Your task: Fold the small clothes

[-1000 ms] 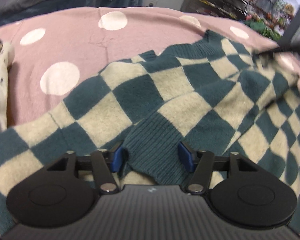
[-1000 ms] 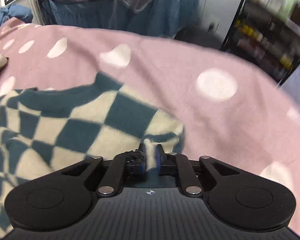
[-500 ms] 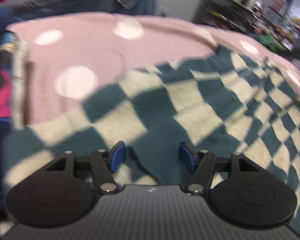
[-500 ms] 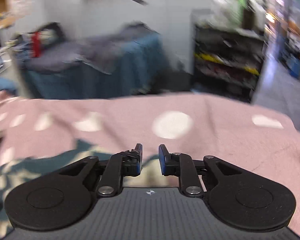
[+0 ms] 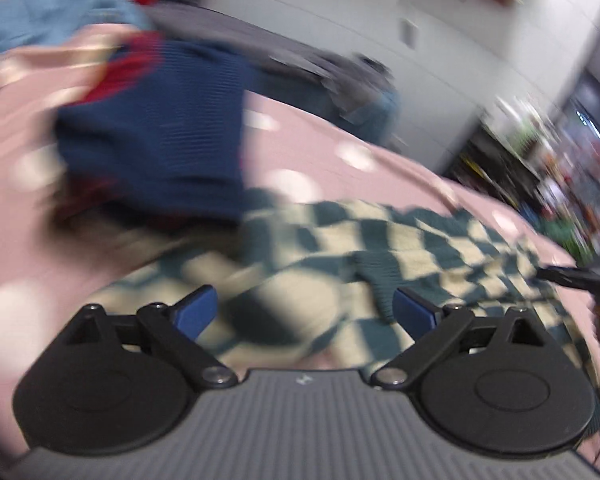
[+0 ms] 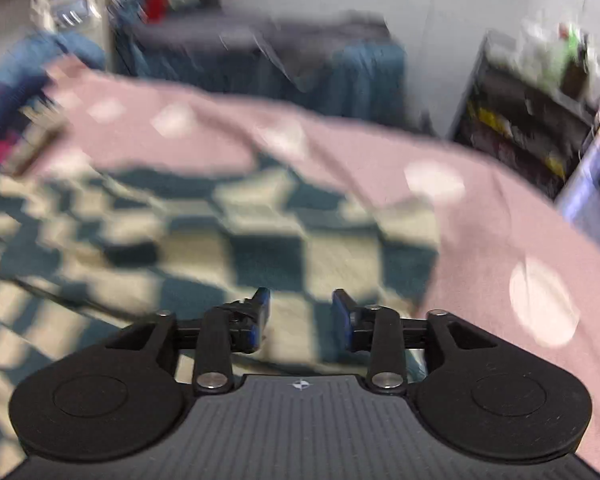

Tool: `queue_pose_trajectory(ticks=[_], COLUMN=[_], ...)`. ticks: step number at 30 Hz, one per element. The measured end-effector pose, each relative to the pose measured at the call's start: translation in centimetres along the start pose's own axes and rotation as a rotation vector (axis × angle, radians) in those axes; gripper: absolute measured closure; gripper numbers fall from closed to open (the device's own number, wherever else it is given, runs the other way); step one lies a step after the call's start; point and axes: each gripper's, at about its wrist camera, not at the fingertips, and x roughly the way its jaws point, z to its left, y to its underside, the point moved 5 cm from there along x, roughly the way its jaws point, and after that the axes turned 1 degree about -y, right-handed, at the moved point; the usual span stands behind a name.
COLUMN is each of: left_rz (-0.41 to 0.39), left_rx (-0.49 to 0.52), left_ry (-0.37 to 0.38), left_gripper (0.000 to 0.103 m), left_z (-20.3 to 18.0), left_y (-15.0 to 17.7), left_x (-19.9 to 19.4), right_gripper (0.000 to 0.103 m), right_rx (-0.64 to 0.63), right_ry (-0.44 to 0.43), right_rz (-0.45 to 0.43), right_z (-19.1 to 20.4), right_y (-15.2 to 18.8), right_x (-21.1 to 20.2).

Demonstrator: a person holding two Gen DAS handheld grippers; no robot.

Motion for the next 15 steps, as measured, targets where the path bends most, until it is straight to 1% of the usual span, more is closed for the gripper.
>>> queue_pose_trajectory(ticks=[1, 3, 4, 6, 8, 10, 11, 12, 13, 14, 15], left_rz=[-0.023, -0.044, -0.030, 0.007, 0.021, -0.005, 0.002, 0.014, 0.020, 0.005, -0.011], left_rx=[-0.039, -0.100, -0.120, -0.151, -0.141, -0.104, -0.095, -0.091, -0.085, -0.061, -0.030], left_ry=[-0.048, -0.133, -0.149, -0.168, -0.188, -0.255, -0.270, -0.264, -0.250, -0.268, -0.302], left_gripper=[0.008, 0.010, 0.011, 0.023, 0.024, 0.024, 0.025, 0.026, 0.032, 0.036, 0.052], left_z=[1.7, 4.4, 5.4, 6.5, 6.5, 6.4, 6.4, 6.5, 6.4, 6.1, 5.9], left_y=[0.9, 3.0, 4.0, 5.7, 6.6, 7.0, 7.2, 7.4, 7.7, 8.0, 8.2], left_x=[-1.6, -3.8, -4.3, -4.4, -4.0, -3.4, -2.9, -2.2, -1.5, -1.0, -1.0], right_gripper=[0.000, 0.000, 0.000, 0.000, 0.000, 0.000, 0.000, 0.000, 0.000, 0.000, 0.000], right_rx=[-0.007, -0.033, -0.054, -0.085, -0.105, -0.118, -0.120, -0.117, -0.107, -0.093, -0.083], right_ry=[-0.036, -0.103, -0.136, -0.178, -0.214, -0.240, -0.252, -0.261, -0.267, -0.275, -0.285], right_rz=[-0.039, -0.097, -0.108, -0.122, -0.117, -0.111, -0.107, -0.100, -0.095, -0.090, -0.077], right_z=[1.2, 4.0, 5.7, 8.4, 10.9, 12.9, 13.6, 14.3, 14.7, 15.0, 15.2], right_y=[-0.2, -0.3, -0.3, 0.1, 0.8, 1.4, 1.8, 2.3, 2.6, 3.0, 3.4], right_x=[-1.5, -3.7, -4.4, -5.4, -6.1, -6.4, -6.7, -6.9, -6.9, -7.0, -6.9])
